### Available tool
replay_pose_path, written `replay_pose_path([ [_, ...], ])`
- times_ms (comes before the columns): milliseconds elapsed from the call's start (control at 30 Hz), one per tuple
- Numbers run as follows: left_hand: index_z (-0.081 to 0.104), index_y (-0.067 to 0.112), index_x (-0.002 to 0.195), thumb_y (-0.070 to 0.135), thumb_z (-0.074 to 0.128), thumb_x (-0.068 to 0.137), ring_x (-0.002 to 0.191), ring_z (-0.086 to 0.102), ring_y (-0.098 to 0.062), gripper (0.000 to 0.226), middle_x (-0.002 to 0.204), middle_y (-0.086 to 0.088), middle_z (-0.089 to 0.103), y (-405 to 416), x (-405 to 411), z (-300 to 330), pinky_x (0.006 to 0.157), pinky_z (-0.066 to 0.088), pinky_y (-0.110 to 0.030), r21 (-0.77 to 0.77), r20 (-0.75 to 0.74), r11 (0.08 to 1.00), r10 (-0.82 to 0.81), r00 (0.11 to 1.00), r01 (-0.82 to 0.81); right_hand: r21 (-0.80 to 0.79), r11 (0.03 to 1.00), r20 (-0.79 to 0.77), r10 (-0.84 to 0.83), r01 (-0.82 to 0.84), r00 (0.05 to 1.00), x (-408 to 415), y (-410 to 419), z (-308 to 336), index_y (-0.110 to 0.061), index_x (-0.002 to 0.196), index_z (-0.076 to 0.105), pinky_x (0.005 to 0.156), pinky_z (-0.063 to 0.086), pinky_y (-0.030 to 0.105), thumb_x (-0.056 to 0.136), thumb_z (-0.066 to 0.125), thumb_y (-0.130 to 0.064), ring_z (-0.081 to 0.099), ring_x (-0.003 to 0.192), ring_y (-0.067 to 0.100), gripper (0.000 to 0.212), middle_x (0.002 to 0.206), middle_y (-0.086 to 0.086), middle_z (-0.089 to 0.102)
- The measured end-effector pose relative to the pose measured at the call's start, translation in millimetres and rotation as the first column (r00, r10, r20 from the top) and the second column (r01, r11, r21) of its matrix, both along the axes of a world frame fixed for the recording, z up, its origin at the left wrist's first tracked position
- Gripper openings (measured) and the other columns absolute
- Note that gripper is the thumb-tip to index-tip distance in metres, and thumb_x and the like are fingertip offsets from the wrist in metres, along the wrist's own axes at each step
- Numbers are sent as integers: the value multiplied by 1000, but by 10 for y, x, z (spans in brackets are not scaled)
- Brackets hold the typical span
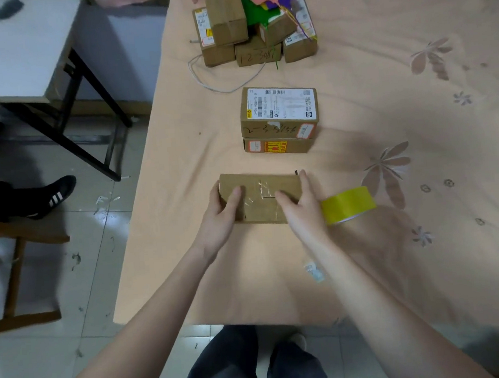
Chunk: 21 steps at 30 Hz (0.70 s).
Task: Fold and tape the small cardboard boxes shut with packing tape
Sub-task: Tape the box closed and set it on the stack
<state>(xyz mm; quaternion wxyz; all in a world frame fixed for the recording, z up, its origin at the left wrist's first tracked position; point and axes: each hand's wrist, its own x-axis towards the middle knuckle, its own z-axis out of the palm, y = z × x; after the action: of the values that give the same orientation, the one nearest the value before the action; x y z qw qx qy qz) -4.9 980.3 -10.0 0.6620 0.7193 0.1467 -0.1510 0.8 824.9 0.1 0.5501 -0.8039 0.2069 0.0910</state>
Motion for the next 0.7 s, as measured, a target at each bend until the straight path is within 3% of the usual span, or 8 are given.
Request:
replay_pose_path([
  [100, 40, 18, 135, 23, 57, 94, 117, 51, -2, 44, 129, 9, 55, 65, 179, 275, 97, 40, -14, 138, 225, 990, -35, 974, 3, -9, 1000, 188, 22, -20, 982, 116, -165, 382, -17, 142, 37, 103, 43, 34, 81, 67, -9, 54, 120, 15, 68, 133, 0, 55],
  [200, 44, 25, 129, 18, 63, 89, 102, 51, 9, 45, 120, 22, 54, 16, 408, 568, 82, 39, -1, 302, 434, 950, -66, 899, -76, -178, 984, 376, 50, 19, 925, 304, -314, 759, -15, 129, 46, 94, 48, 36, 75, 68, -2, 59, 109, 19, 60, 120, 3, 61],
  [300, 44, 26, 123, 8, 65, 84, 100, 55, 7, 47, 114, 20, 56, -151, 642, 807, 82, 50, -18, 252, 532, 959, -24, 847, -131, -271, 962, 451, 110, 19, 886, 486, -383, 1023, -13, 126, 51, 91, 50, 38, 74, 66, 2, 57, 106, 22, 56, 115, 2, 44],
  [400, 35, 28, 134, 1, 62, 79, 113, 53, -9, 67, 127, 4, 52, -275, 902, 961, 89, 49, -29, 237, 567, 965, -42, 823, -114, -284, 959, 484, 122, 24, 866, 684, -466, 1149, -7, 130, 50, 95, 47, 32, 75, 65, 6, 53, 101, 18, 59, 111, 3, 31],
  [500, 22, 25, 149, 4, 61, 78, 113, 47, -10, 83, 123, -2, 37, -302, 1112, 1029, 91, 42, -16, 272, 495, 961, -91, 864, -55, -237, 971, 454, 86, 27, 887, 882, -548, 1197, -12, 141, 38, 91, 41, 15, 76, 69, 2, 44, 93, 9, 73, 110, 3, 28],
  [600, 39, 22, 140, 17, 56, 71, 117, 45, -5, 71, 122, 0, 35, -299, 1214, 1068, 96, 34, -7, 229, 487, 973, -108, 866, -7, -133, 990, 467, 22, 46, 884, 1051, -619, 1198, -12, 128, 50, 98, 45, 25, 77, 70, 1, 48, 98, 13, 57, 111, 2, 30],
  [700, 52, 11, 123, 14, 52, 68, 124, 43, -15, 55, 123, -1, 38, -330, 1265, 1040, 108, 36, -27, 247, 528, 969, -134, 839, 0, -148, 987, 537, 27, 63, 843, 1174, -651, 1147, -8, 108, 58, 97, 45, 25, 77, 68, 5, 57, 100, 24, 35, 110, 2, 33],
])
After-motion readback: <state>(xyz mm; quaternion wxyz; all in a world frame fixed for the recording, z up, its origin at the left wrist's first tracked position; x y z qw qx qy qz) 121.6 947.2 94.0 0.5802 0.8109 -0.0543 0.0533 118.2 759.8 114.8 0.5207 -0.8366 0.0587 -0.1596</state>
